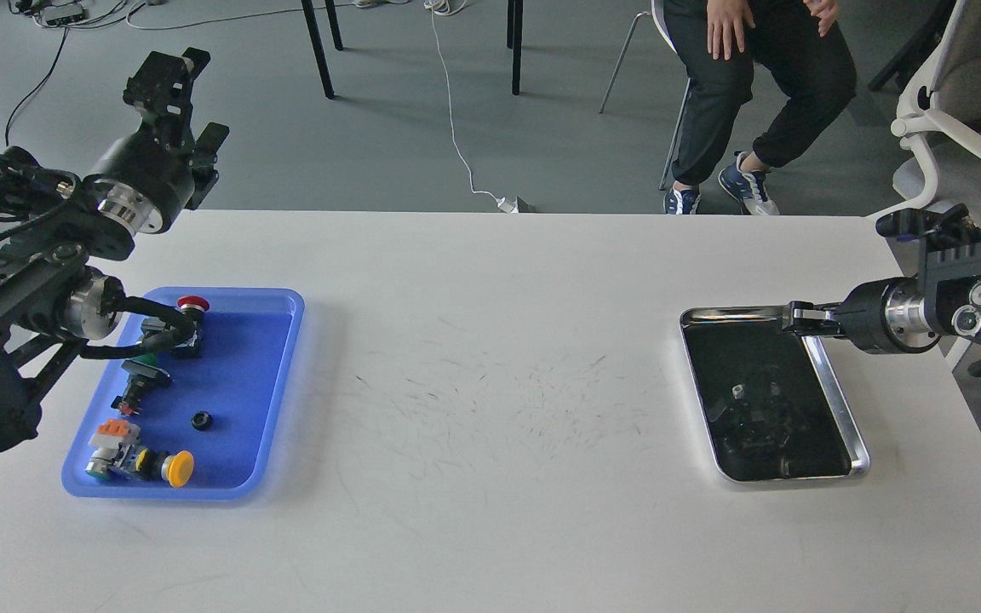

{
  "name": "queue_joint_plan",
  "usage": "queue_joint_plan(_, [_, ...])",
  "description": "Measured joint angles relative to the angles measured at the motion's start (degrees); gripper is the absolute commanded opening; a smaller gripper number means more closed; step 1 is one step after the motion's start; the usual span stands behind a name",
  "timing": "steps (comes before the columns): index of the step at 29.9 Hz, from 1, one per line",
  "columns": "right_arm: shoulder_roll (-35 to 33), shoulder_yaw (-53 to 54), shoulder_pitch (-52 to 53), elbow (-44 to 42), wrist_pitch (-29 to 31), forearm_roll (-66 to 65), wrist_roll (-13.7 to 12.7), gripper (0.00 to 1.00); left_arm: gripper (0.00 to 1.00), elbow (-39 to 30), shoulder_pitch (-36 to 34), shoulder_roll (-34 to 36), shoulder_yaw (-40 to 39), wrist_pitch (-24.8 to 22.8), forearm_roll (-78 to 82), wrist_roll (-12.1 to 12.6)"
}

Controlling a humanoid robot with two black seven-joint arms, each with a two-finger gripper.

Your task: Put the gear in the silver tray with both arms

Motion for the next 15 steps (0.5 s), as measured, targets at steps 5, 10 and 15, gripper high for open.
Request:
queue_joint_plan(5, [3.73,0.38,-1.38,-1.43,-1.55,0.03,-0.44,0.06,0.97,0.0,-0.14,0.09,0.0,0.0,0.0,0.06])
queue_joint_plan(10, [4.87,-0.12,-2.79,-1.37,-1.31,0.13,-0.5,0.11,0.97,0.0,-0.14,0.1,-0.02,0.0,0.0,0.07])
queue_joint_plan(15, [4.89,-0.43,-4.22,-0.95,-1.18,0.14,-0.43,0.43,0.97,0.0,-0.24,0.05,-0.04,0.0,0.0,0.07])
